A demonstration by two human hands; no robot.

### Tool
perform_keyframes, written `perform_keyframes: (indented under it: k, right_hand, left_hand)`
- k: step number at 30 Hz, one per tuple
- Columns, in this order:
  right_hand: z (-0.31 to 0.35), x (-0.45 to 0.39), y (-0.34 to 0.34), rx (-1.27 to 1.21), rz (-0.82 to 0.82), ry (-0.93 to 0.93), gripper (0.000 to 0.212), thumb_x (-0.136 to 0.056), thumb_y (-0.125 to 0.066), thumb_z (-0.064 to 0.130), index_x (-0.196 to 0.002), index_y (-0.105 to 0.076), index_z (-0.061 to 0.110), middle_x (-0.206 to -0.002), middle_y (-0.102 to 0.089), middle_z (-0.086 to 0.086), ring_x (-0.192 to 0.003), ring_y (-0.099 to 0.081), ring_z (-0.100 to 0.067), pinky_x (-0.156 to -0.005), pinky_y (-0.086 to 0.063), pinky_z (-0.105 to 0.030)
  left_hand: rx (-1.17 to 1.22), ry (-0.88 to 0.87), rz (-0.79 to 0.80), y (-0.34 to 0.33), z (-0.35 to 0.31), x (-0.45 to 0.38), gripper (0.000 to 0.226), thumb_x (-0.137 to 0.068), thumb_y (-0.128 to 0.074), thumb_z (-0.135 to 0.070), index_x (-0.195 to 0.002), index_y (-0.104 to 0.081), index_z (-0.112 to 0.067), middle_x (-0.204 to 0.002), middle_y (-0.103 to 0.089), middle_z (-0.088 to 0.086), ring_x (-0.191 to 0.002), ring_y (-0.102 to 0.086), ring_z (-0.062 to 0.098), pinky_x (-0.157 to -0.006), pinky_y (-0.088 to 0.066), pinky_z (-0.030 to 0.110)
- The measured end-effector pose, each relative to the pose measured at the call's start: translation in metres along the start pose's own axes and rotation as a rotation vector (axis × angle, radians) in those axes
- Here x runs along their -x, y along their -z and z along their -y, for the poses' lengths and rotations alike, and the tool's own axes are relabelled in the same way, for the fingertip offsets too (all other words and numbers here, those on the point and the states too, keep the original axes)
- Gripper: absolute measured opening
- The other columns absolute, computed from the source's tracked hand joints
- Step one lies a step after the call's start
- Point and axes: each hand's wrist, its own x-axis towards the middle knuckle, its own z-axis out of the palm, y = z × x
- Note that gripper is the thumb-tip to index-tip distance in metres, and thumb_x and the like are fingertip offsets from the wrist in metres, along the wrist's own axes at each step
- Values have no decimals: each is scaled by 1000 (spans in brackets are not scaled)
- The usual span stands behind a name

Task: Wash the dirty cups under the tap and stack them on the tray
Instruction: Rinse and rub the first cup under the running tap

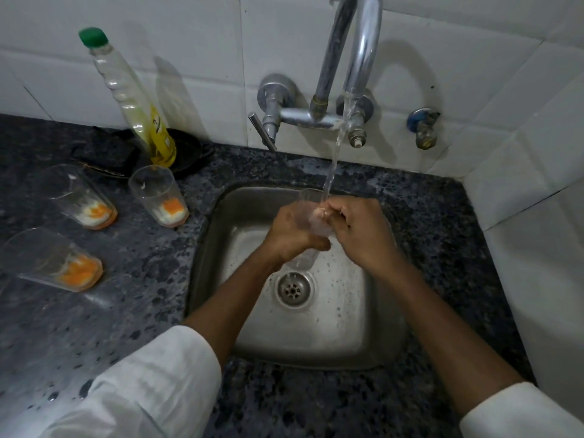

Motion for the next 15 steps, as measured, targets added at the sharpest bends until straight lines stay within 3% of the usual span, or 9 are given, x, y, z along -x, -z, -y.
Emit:
perform_keyframes:
  k: [3,6,8,10,12,13,15]
  right_hand:
    - [5,1,-6,95,-52,-77,20,-92,-62,15,-74,-68,9,-62,-53,6,-49,-42,3,-52,-34,-7]
    - [3,0,-15,49,-87,-86,18,-90,-62,11,-73,-69,8,-65,-64,1,-55,-53,-9,-53,-36,-19]
    - [0,0,-13,24,-65,-59,20,-90,-62,13,-73,-69,6,-65,-66,-2,-58,-57,-8,-53,-38,-19]
    - [3,2,-4,-8,-26,-21,18,-90,-63,13,-75,-71,6,-60,-60,9,-61,-56,4,-53,-36,-8]
    - [4,5,1,-65,3,21,14,-89,-64,10,-79,-74,7,-66,-65,11,-64,-56,7,-54,-34,-1]
    - [4,5,1,-72,7,25,15,-90,-64,10,-79,-73,6,-69,-70,3,-68,-57,1,-55,-34,-2]
    - [0,6,-3,-24,-6,-6,20,-90,-64,13,-74,-69,3,-65,-67,-5,-69,-55,-8,-54,-34,-3]
  left_hand:
    - [-190,-31,-317,-22,-2,4,45,-60,-82,-21,-101,-64,-18,-89,-69,-7,-82,-67,14,-68,-56,28]
    - [-336,-73,-512,-34,-1,15,41,-71,-76,-34,-105,-58,-21,-89,-64,-9,-82,-63,13,-69,-50,27]
    - [-197,-97,-341,-24,7,12,56,-62,-82,-31,-111,-58,-21,-101,-68,-5,-92,-66,16,-78,-56,36]
    - [69,-96,-16,1,12,7,64,-56,-87,-13,-114,-61,-16,-110,-69,3,-104,-66,20,-88,-57,46]
    - [118,-28,228,18,13,1,63,-50,-85,-9,-109,-65,-14,-112,-68,11,-109,-65,27,-89,-57,47]
    - [40,5,248,20,10,1,59,-49,-84,-9,-105,-67,-14,-108,-69,12,-106,-65,29,-86,-58,45]
    - [-124,40,111,13,8,0,55,-51,-85,-8,-102,-67,-16,-103,-70,6,-101,-67,25,-81,-59,41]
